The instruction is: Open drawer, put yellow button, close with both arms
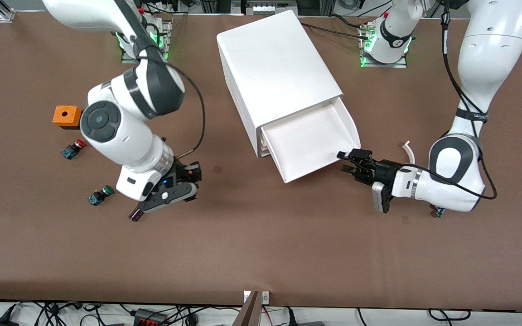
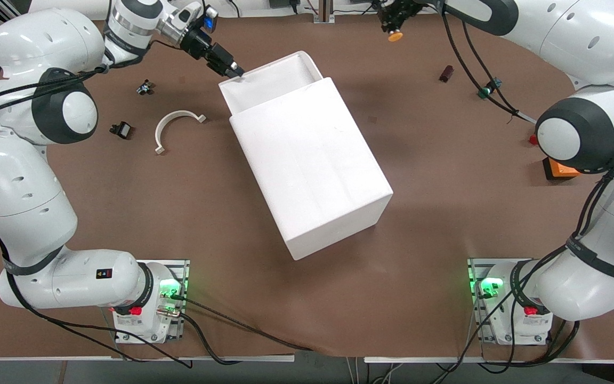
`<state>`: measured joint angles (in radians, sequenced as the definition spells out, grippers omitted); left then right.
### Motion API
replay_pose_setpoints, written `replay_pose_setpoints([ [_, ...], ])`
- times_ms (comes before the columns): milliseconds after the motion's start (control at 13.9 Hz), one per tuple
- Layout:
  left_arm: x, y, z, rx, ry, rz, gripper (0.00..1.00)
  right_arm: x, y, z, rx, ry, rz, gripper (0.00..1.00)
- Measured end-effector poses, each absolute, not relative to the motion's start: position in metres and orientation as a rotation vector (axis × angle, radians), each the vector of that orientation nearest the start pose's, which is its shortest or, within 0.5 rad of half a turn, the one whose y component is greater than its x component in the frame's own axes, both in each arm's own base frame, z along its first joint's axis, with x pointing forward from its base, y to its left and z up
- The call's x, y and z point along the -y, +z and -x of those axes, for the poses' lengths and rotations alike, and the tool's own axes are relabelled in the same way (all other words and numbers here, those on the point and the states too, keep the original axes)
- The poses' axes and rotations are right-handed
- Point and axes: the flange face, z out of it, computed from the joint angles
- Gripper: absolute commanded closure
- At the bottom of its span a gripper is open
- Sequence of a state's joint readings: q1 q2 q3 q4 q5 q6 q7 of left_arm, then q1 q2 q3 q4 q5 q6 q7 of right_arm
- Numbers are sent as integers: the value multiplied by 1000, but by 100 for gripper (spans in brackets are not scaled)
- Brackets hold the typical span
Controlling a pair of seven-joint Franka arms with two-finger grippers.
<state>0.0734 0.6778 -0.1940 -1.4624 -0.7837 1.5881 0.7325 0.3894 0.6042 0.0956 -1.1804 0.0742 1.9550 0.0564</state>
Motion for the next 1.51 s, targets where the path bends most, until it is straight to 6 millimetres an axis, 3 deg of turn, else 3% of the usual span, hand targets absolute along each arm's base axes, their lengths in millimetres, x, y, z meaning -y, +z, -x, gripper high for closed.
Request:
replay_pose_setpoints([
  [215,116,348,-664,651,-360,-2210,0,-396,486,-632,550,-189,2871,100],
  [359,101,376,-663,668,-433,-2391,0,-435,495,-605,552,-194,2886,100],
  [502,88,393,-661,658,-501,-2603,0,-467,496,-582,523,-196,2902,100],
  [717,83,412,-661,646,-552,-2888,0,-508,501,-552,479,-201,2891,100],
  [933,80,461,-679,660,-387,-3071,0,-534,494,-542,463,-239,2858,100],
  [1076,66,491,-689,591,-252,-3127,0,-548,485,-537,436,-254,2840,100],
  [1291,44,496,-696,341,-193,-3172,0,-574,470,-523,412,-274,2809,100],
  [1507,25,475,-698,53,-245,-3131,0,-588,455,-519,404,-305,2795,100],
])
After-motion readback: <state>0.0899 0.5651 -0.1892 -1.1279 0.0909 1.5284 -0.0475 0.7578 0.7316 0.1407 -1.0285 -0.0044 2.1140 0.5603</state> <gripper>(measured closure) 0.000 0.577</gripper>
